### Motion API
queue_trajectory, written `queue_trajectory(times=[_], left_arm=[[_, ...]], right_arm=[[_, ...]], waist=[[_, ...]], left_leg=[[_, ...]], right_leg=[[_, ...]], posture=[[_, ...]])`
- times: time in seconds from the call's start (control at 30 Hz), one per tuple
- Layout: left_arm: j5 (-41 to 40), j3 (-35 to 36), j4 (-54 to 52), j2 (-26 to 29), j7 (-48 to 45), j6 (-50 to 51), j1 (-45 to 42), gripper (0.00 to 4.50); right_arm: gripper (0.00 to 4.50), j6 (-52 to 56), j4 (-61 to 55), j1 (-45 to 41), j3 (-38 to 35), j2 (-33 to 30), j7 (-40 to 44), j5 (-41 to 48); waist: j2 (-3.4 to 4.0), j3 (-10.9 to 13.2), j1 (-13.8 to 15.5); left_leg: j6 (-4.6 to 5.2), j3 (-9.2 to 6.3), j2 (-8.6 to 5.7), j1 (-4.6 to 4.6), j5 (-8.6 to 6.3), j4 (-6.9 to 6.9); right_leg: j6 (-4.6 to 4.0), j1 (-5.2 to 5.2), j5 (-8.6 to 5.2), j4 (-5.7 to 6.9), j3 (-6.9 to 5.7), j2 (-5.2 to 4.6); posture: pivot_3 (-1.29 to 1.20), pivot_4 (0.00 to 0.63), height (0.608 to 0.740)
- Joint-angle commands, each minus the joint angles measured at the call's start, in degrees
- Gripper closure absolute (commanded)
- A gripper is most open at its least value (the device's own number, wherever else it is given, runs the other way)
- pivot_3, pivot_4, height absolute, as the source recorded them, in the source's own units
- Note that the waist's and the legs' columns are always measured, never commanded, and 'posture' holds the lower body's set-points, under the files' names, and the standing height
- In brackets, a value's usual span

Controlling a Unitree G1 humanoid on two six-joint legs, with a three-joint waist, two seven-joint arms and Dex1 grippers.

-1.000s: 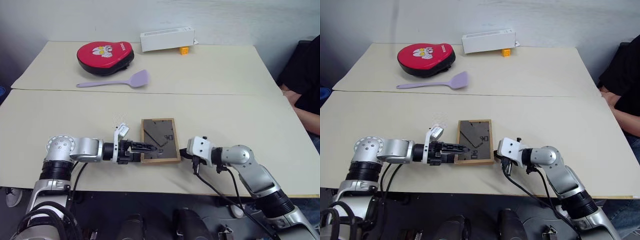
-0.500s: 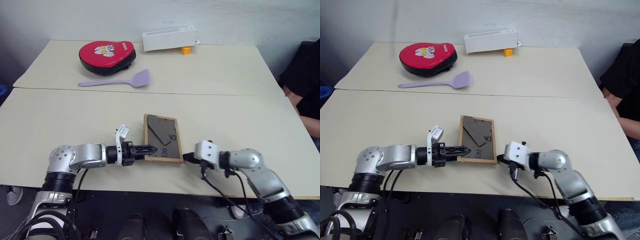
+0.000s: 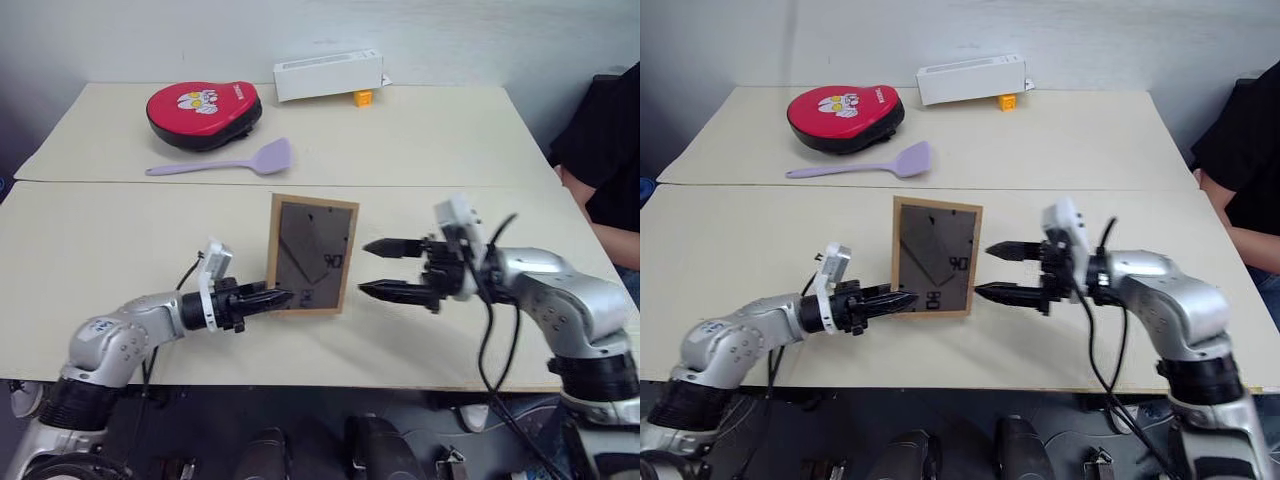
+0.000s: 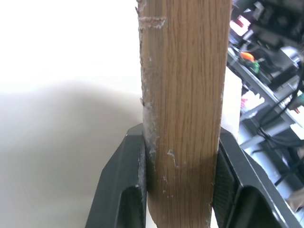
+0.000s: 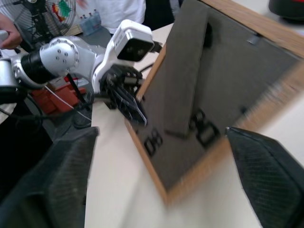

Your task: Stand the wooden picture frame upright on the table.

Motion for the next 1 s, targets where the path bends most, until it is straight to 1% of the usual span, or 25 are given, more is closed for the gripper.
queue_trajectory(times=[0.03, 0.1, 0.3, 0.43, 0.57, 0.63, 0.77, 0.9, 1.0], left_arm=[[2.6, 0.8, -2.2, -0.9, -3.5, -2.1, -0.2, 3.25], [3.5, 1.2, -2.4, -1.7, -3.8, -1.7, -0.1, 3.25], [5.5, 1.7, -2.2, -2.7, -4.9, -0.9, -0.1, 3.25], [5.4, 2.3, -1.8, -3.1, -5.3, 1.0, -0.3, 3.25], [5.1, 3.6, -1.3, -3.7, -5.0, 2.8, -0.5, 3.25], [4.7, 4.3, -1.0, -4.1, -4.6, 3.9, -0.5, 3.25], [3.0, 6.5, -0.2, -4.8, -4.3, 7.0, -0.6, 3.25], [3.6, 7.0, -0.5, -5.1, -5.2, 7.9, -0.5, 3.25], [1.6, 7.7, -0.9, -5.1, -6.0, 10.6, -1.1, 3.25]], right_arm=[[0.03, -1.0, 1.3, -2.6, 1.8, 2.6, -2.8, -2.2], [0.03, -2.7, 1.9, -3.3, 3.5, 3.2, -1.9, -3.9], [0.03, -2.3, 1.7, -4.7, 6.5, 6.7, -2.4, -5.0], [0.03, -2.3, -0.9, -4.2, 6.6, 7.5, -0.5, -3.1], [0.03, -4.2, -3.5, -1.9, 5.5, 6.0, 2.4, -2.4], [0.03, -5.3, -4.3, -0.7, 5.2, 5.2, 3.3, -2.8], [0.03, -8.5, -6.3, 2.6, 4.6, 2.6, 6.3, -3.3], [0.03, -12.7, -6.3, 4.7, 5.5, 0.7, 7.8, -5.8], [0.03, -19.8, -4.1, 5.1, 5.5, 2.3, 6.8, -9.9]], waist=[[0.0, 0.0, 0.0], [0.0, 0.0, 0.0], [0.0, 0.0, -0.1], [0.0, 0.0, 0.0], [0.0, 0.0, 0.0], [0.0, 0.0, 0.0], [0.0, 0.0, 0.0], [0.0, 0.0, -0.1], [0.0, 0.0, -0.1]], left_leg=[[0.03, -0.01, 0.0, -0.06, -0.01, 0.0], [0.06, -0.03, -0.01, -0.17, -0.03, 0.01], [0.13, -0.05, -0.01, -0.23, -0.07, 0.09], [0.13, -0.11, -0.01, -0.23, -0.07, 0.12], [0.13, -0.26, -0.01, -0.41, -0.07, 0.15], [0.13, -0.32, -0.01, -0.64, -0.07, 0.24], [0.13, -0.36, -0.02, -0.69, -0.06, 0.29], [0.11, -0.37, -0.02, -0.67, -0.05, 0.3], [0.08, -0.38, -0.02, -0.66, -0.04, 0.29]], right_leg=[[0.01, -0.05, 0.01, -0.01, -0.01, -0.01], [0.03, -0.11, 0.02, -0.08, -0.05, -0.02], [0.09, -0.12, 0.05, -0.09, -0.07, -0.03], [0.09, -0.11, 0.05, -0.06, -0.11, -0.03], [0.09, -0.13, 0.05, -0.14, -0.26, -0.04], [0.1, -0.28, 0.06, -0.13, -0.31, -0.05], [0.11, -0.3, 0.06, -0.1, -0.36, -0.05], [0.1, -0.29, 0.06, -0.08, -0.36, -0.04], [0.1, -0.3, 0.06, -0.06, -0.36, -0.03]], posture=[[0.0, 0.15, 0.74], [0.0, 0.15, 0.74], [0.0, 0.15, 0.74], [0.0, 0.15, 0.74], [0.0, 0.15, 0.74], [0.0, 0.15, 0.74], [0.0, 0.15, 0.74], [0.0, 0.15, 0.74], [0.0, 0.15, 0.74]])
